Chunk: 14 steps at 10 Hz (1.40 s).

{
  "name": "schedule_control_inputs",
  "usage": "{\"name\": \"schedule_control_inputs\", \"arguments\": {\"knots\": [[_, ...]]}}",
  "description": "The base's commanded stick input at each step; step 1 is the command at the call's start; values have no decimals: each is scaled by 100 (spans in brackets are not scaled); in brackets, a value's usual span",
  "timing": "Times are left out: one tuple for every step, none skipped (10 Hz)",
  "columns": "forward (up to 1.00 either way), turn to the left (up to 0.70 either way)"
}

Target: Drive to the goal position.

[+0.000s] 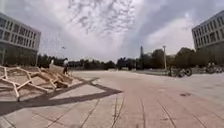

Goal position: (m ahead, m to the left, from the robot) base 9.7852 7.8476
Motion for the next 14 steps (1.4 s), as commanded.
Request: {"name": "schedule_control_inputs", "arguments": {"knots": [[70, 14], [70, 14], [70, 14], [70, 14], [70, 14], [70, 14], [70, 14], [70, 14], [70, 14], [70, 12], [70, 7], [70, 0], [70, 0], [70, 0]]}}
